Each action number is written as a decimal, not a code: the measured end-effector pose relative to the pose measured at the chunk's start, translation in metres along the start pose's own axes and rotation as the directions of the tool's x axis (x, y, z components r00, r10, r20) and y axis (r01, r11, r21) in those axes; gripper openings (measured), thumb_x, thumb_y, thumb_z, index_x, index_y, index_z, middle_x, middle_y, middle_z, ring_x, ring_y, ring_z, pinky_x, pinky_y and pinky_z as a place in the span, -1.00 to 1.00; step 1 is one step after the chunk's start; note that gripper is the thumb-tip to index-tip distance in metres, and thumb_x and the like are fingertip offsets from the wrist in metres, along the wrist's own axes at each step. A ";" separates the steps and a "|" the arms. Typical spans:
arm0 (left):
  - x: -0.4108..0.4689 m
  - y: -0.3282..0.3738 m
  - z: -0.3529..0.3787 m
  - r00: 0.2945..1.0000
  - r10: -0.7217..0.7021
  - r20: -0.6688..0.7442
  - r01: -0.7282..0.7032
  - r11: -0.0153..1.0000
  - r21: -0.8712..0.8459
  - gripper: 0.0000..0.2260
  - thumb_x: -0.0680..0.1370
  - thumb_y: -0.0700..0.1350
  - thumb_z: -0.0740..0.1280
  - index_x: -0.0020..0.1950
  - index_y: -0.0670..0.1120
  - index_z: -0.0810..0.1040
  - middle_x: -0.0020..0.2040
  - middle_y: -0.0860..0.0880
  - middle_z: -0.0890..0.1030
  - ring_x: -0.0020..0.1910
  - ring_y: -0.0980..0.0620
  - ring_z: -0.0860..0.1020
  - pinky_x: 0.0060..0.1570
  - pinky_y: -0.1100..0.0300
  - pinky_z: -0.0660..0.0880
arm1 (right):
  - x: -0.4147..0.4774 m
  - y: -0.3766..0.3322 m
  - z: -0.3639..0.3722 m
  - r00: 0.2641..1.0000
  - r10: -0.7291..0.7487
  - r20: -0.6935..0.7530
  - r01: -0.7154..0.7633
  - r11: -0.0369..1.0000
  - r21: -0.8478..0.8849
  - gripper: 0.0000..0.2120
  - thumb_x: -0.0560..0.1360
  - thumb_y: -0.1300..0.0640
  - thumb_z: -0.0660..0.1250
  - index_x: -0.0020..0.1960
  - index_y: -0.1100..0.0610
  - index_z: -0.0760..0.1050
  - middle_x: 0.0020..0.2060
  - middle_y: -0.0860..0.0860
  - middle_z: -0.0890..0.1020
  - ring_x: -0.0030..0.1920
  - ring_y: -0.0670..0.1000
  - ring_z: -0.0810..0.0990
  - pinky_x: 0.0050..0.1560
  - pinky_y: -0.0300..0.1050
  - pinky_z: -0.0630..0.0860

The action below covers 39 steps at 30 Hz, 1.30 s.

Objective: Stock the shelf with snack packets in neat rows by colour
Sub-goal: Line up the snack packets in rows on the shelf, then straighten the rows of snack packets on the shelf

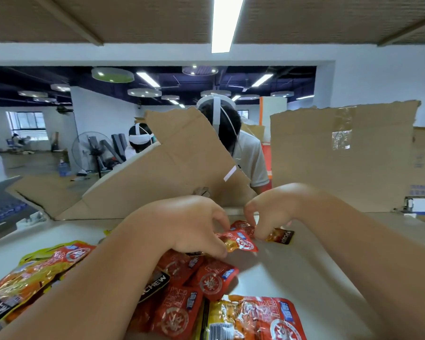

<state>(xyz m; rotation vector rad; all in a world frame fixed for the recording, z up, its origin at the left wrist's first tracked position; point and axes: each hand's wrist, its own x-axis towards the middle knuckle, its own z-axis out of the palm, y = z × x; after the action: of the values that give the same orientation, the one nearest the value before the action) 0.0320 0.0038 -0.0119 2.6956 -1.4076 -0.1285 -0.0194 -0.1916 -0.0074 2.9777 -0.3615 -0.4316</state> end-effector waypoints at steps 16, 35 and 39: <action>-0.001 0.029 -0.010 0.983 0.105 -0.153 -0.107 0.994 -0.008 -0.65 0.48 0.16 0.48 0.25 0.30 0.58 0.05 0.28 0.58 -0.03 0.30 0.56 -0.03 0.28 0.54 | -0.067 0.044 0.001 0.975 0.021 -0.219 -0.016 0.999 0.029 -0.73 0.44 -0.03 0.42 0.07 0.07 0.57 -0.15 0.01 0.62 -0.24 0.01 0.50 -0.38 -0.17 0.31; 0.067 0.438 0.062 0.833 0.334 -0.441 -0.476 0.838 -0.266 -0.72 0.40 0.18 0.55 0.07 0.30 0.61 -0.13 0.28 0.59 -0.16 0.20 0.61 -0.08 0.17 0.59 | -0.408 0.351 0.161 0.704 0.507 -0.498 -0.213 0.819 0.533 -0.76 0.40 -0.07 0.49 -0.02 -0.09 0.49 -0.08 -0.16 0.56 -0.15 -0.07 0.60 -0.15 -0.07 0.58; 0.086 0.533 0.102 0.777 0.414 -0.475 -0.574 0.775 -0.264 -0.62 0.42 0.15 0.55 0.22 0.26 0.62 -0.10 0.28 0.60 -0.14 0.31 0.54 -0.17 0.38 0.41 | -0.472 0.403 0.211 0.629 0.620 -0.469 -0.285 0.745 0.604 -0.79 0.45 -0.03 0.48 -0.03 -0.02 0.49 -0.07 -0.16 0.55 -0.13 -0.07 0.60 -0.21 -0.17 0.53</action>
<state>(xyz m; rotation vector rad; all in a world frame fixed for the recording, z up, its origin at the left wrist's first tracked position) -0.3641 -0.3747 -0.0482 1.8059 -1.6880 0.1502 -0.6083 -0.4792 -0.0259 2.9970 -1.2709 0.8703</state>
